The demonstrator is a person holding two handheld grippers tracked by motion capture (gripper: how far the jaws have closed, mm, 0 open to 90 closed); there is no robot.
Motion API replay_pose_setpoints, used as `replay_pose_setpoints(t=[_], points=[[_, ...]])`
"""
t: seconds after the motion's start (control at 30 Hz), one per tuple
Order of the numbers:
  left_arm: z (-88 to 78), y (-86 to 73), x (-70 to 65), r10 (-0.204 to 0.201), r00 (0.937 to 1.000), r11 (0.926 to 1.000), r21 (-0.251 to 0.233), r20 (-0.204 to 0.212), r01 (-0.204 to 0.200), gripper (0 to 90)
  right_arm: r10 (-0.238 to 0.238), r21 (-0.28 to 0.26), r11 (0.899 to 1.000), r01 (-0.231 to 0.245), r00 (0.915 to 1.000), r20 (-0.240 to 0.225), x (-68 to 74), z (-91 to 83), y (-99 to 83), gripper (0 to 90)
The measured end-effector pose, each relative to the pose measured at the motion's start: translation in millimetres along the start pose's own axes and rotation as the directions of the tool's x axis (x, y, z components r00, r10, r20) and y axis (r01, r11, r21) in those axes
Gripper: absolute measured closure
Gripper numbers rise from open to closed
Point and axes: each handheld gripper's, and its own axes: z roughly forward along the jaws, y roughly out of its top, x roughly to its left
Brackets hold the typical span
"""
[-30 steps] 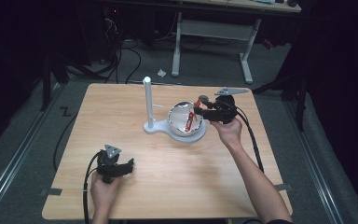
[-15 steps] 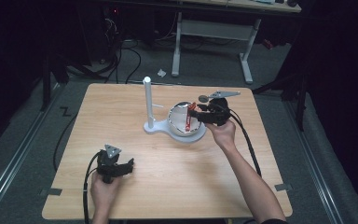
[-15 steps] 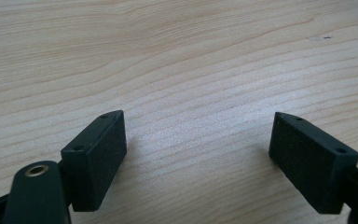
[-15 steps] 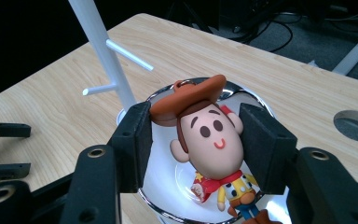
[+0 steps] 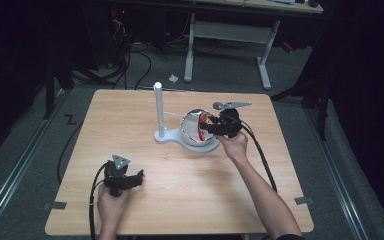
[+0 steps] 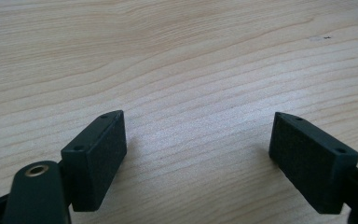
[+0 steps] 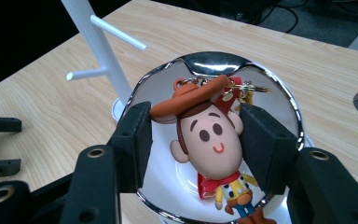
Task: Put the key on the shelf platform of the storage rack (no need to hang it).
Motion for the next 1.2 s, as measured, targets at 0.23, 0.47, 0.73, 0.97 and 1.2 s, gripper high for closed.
replay_pose_setpoints(t=[0.23,0.47,0.73,0.97,1.2], points=[[0.0,0.0,0.0,0.0,1.0,1.0,0.0,0.0,0.0,19.2,-0.001,0.011,1.0,0.001,1.0,-0.002,1.0,10.3,-3.7,46.2],[0.0,0.0,0.0,-0.001,1.0,1.0,0.0,0.0,0.001,19.2,-0.001,0.04,0.999,0.0,1.0,0.006,1.0,20.1,-7.5,46.0],[0.0,0.0,0.0,0.0,1.0,1.0,0.0,0.0,0.0,19.2,-0.013,0.049,0.999,0.013,0.9999,-0.005,3.0,19.3,-7.3,42.3],[0.0,0.0,-0.1,-0.001,1.0,1.0,0.0,-0.001,0.001,19.2,-0.022,0.039,0.999,0.022,0.9997,0.007,-0.6,9.3,-5.3,41.2],[-0.1,-0.1,0.1,0.003,1.0,1.0,0.002,0.002,-0.003,19.2,-0.037,-0.002,0.999,0.037,0.9992,0.012,-0.6,-9.1,-0.1,41.8]])
